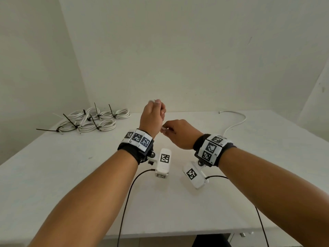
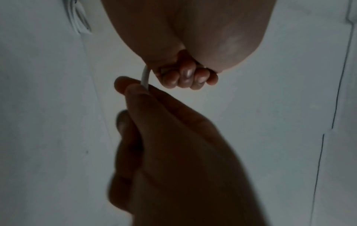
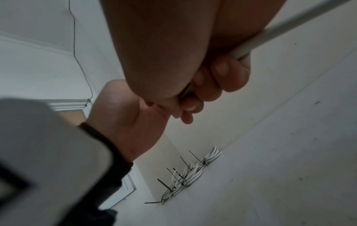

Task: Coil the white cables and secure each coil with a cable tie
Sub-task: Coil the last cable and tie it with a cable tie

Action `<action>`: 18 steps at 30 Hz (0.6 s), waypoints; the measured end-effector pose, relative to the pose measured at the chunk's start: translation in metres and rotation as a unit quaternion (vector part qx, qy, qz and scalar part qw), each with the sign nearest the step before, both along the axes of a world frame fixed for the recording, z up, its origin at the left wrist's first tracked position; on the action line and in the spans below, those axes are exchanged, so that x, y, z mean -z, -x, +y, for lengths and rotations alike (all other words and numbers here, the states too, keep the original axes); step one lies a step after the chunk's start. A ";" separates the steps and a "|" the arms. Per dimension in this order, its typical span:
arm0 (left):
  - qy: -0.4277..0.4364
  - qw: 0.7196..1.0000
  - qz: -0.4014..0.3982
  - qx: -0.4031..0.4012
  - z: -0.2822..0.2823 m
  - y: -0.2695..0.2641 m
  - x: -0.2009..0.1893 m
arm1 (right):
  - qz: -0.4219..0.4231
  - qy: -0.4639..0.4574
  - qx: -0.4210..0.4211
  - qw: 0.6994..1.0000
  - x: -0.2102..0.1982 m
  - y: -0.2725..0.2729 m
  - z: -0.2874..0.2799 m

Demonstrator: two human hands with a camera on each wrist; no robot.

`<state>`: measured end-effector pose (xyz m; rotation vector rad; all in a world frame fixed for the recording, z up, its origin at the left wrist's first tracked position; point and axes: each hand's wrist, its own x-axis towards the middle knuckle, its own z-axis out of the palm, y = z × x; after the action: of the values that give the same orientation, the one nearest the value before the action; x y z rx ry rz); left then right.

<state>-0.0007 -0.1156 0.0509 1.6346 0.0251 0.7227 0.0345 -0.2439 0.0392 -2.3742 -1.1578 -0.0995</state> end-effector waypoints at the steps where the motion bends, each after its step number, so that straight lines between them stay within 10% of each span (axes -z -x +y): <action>1: -0.048 0.999 0.010 -0.014 0.003 -0.001 0.002 | -0.004 0.009 0.000 1.000 0.000 0.001 0.000; 12: -0.289 0.935 0.196 0.055 0.025 0.005 0.025 | -0.035 0.043 -0.044 0.997 -0.016 0.008 -0.012; 18: -0.197 0.947 0.217 0.134 0.017 0.019 0.022 | -0.038 -0.012 -0.050 0.998 -0.040 -0.003 -0.019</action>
<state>-0.0193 -0.0989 0.0290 2.1056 -0.0275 0.1509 0.0371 -0.2631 0.0793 -2.3040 -1.3015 -0.1716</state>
